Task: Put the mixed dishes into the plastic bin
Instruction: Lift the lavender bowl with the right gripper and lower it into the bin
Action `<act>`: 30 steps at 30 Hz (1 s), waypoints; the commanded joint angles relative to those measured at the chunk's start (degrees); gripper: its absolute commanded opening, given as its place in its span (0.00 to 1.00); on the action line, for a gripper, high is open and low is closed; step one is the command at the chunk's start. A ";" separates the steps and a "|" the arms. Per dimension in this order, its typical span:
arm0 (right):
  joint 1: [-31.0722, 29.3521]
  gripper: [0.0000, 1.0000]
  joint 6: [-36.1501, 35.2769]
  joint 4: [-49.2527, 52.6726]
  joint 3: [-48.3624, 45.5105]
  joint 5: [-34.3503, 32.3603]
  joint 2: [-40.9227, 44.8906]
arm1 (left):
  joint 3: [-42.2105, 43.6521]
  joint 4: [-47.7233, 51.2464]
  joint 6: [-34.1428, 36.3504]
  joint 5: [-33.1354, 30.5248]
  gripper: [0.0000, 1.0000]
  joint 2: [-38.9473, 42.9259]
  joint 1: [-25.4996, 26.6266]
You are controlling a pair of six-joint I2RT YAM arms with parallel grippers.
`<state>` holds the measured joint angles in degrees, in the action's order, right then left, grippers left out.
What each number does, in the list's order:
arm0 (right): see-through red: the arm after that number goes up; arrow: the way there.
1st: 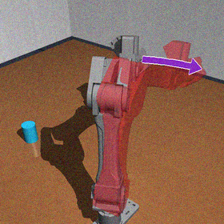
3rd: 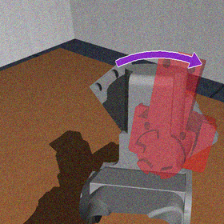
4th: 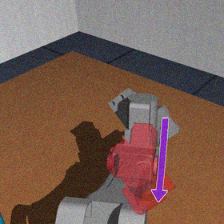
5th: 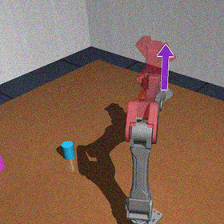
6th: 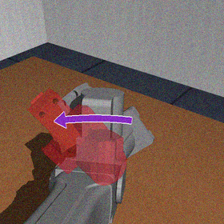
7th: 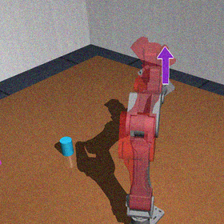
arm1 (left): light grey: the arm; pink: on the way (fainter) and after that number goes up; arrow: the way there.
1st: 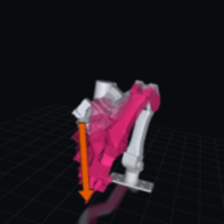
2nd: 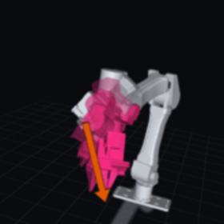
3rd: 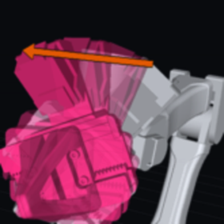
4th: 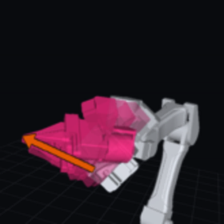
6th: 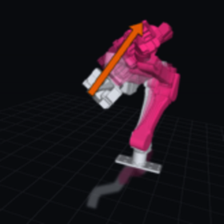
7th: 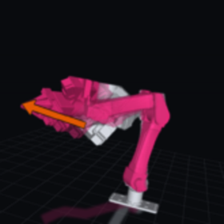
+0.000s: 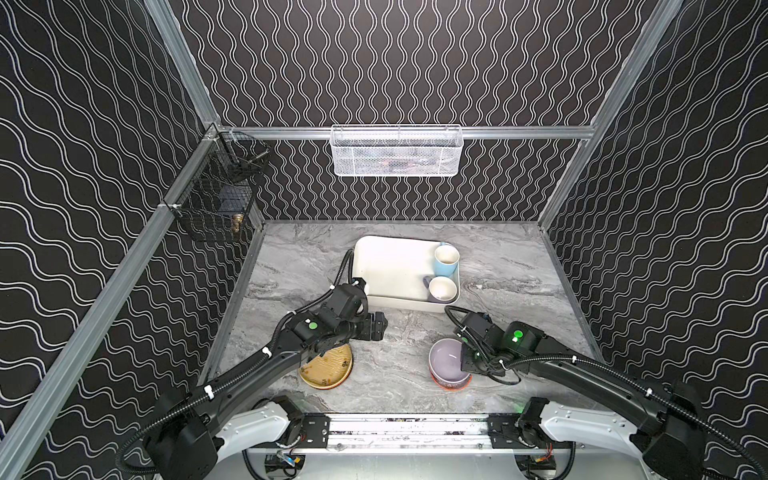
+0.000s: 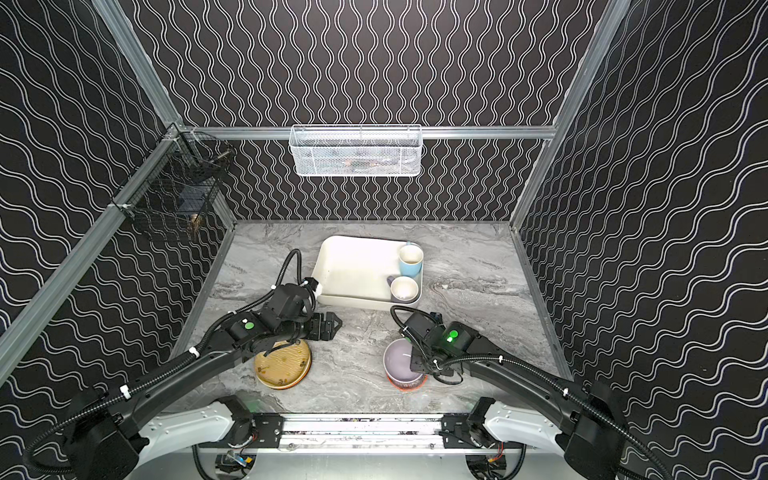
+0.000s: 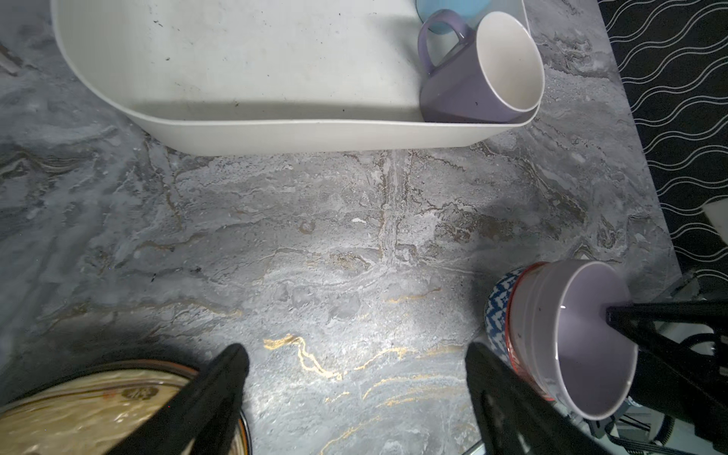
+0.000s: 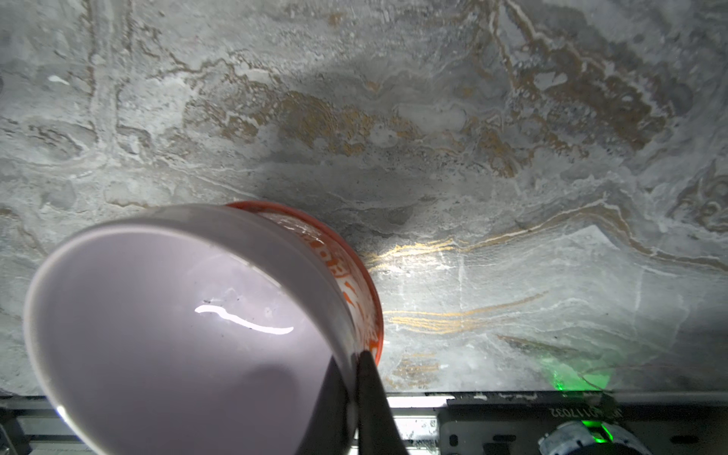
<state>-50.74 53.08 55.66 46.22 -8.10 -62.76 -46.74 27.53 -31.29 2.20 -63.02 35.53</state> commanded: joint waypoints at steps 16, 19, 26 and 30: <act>2.04 0.03 -5.58 1.29 14.16 -5.44 -5.57 | -1.59 2.83 3.40 1.27 0.99 0.79 -5.82; 4.16 0.04 -8.34 0.47 18.01 -5.00 -8.61 | -1.72 3.12 4.08 2.02 0.99 1.07 -7.64; 10.16 0.04 -15.96 -0.66 30.58 -2.88 -19.37 | -2.46 3.69 5.27 1.60 0.99 1.86 -10.95; 14.32 0.04 -20.73 -2.82 39.70 -0.88 -27.11 | -3.09 2.83 5.19 1.67 0.99 1.11 -11.44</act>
<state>-37.89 36.86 56.58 81.54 -10.50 -86.98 -49.17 31.07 -27.11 3.44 -61.65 24.34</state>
